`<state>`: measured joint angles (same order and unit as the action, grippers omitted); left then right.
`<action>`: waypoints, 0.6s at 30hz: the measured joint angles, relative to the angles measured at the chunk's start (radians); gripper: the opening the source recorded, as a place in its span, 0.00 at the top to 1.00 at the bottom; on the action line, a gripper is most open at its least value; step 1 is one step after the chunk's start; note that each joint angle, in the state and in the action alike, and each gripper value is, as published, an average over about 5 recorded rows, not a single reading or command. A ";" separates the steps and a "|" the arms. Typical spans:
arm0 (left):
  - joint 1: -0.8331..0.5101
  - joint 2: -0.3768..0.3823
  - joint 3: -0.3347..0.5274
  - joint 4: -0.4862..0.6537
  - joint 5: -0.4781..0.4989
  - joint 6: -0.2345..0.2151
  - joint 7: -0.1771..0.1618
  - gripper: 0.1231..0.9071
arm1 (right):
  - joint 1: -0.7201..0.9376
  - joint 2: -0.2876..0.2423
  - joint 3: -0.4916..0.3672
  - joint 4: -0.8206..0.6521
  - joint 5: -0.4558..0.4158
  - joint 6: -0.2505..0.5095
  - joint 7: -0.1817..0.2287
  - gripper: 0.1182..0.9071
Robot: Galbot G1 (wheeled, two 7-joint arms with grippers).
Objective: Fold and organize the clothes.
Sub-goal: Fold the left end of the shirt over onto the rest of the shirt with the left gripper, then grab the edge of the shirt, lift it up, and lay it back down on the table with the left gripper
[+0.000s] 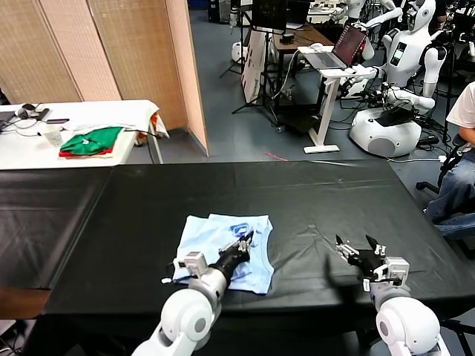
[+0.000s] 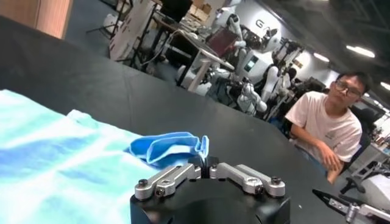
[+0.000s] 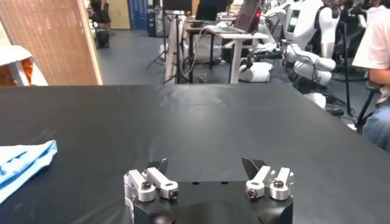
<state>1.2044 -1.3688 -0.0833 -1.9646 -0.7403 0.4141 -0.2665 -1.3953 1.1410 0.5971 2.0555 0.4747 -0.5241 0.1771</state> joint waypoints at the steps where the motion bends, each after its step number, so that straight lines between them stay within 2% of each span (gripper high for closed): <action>1: 0.002 -0.003 -0.001 -0.003 -0.009 -0.001 -0.001 0.70 | 0.003 -0.004 -0.006 0.001 0.006 -0.003 -0.002 0.00; 5: 0.004 -0.013 -0.013 -0.016 -0.089 -0.005 -0.009 0.36 | 0.010 -0.027 -0.033 0.012 0.052 -0.019 -0.019 0.00; 9: -0.005 -0.001 -0.044 -0.030 -0.137 -0.015 -0.010 0.09 | 0.024 -0.055 -0.075 0.029 0.080 -0.025 -0.054 0.00; 12: -0.014 0.032 -0.079 -0.049 -0.107 -0.021 0.001 0.01 | 0.047 -0.076 -0.128 0.041 0.081 -0.025 -0.079 0.00; 18: 0.001 0.144 -0.165 -0.083 -0.020 -0.037 0.021 0.00 | 0.110 -0.075 -0.257 0.026 0.048 -0.008 -0.082 0.00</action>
<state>1.2049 -1.2244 -0.2487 -2.0479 -0.7598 0.3769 -0.2451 -1.2852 1.0662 0.3398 2.0817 0.5225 -0.5321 0.0947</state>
